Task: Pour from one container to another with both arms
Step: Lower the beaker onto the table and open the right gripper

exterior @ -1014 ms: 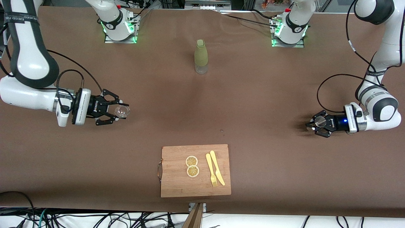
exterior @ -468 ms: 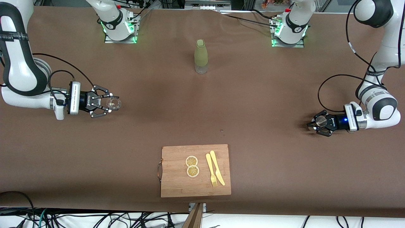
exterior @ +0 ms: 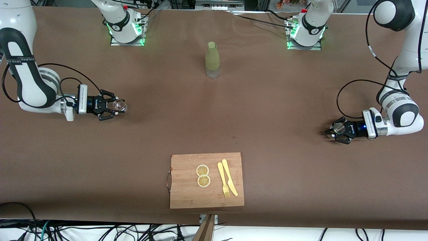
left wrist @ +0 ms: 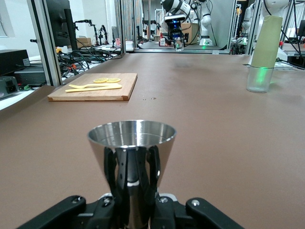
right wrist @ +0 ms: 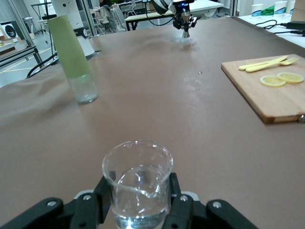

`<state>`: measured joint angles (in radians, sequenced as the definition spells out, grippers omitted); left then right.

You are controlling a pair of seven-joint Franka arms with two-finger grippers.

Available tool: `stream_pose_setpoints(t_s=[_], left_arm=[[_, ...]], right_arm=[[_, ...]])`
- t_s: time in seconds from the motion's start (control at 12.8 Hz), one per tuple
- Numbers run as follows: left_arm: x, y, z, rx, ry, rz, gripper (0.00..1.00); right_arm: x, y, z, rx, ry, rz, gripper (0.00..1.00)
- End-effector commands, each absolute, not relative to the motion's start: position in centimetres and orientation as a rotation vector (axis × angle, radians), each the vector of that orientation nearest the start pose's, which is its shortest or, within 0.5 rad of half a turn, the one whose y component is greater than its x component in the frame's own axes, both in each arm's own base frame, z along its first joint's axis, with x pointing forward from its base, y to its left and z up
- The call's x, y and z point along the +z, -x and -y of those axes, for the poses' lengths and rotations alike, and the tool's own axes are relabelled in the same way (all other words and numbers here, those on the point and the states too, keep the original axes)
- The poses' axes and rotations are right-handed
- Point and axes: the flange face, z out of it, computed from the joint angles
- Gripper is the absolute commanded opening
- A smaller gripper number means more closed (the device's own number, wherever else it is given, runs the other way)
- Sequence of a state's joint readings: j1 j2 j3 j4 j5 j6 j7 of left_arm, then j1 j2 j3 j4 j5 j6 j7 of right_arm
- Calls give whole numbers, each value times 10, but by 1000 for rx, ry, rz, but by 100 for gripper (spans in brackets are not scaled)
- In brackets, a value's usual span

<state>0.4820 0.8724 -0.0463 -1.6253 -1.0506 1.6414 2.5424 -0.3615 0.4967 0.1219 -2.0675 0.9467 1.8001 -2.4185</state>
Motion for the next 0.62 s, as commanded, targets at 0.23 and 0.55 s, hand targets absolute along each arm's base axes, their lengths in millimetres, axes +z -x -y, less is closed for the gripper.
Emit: stream_pose_setpoints(t_s=[0.23,0.55], left_arm=[[107,-587,-185,1061,-1487,1466,0],[103,-585,-185,1056,-1484,1461,0]], right_arm=[[122,-509,103,-744,1493,1503,32],[109,-515,111,-754,1514,1507,36]])
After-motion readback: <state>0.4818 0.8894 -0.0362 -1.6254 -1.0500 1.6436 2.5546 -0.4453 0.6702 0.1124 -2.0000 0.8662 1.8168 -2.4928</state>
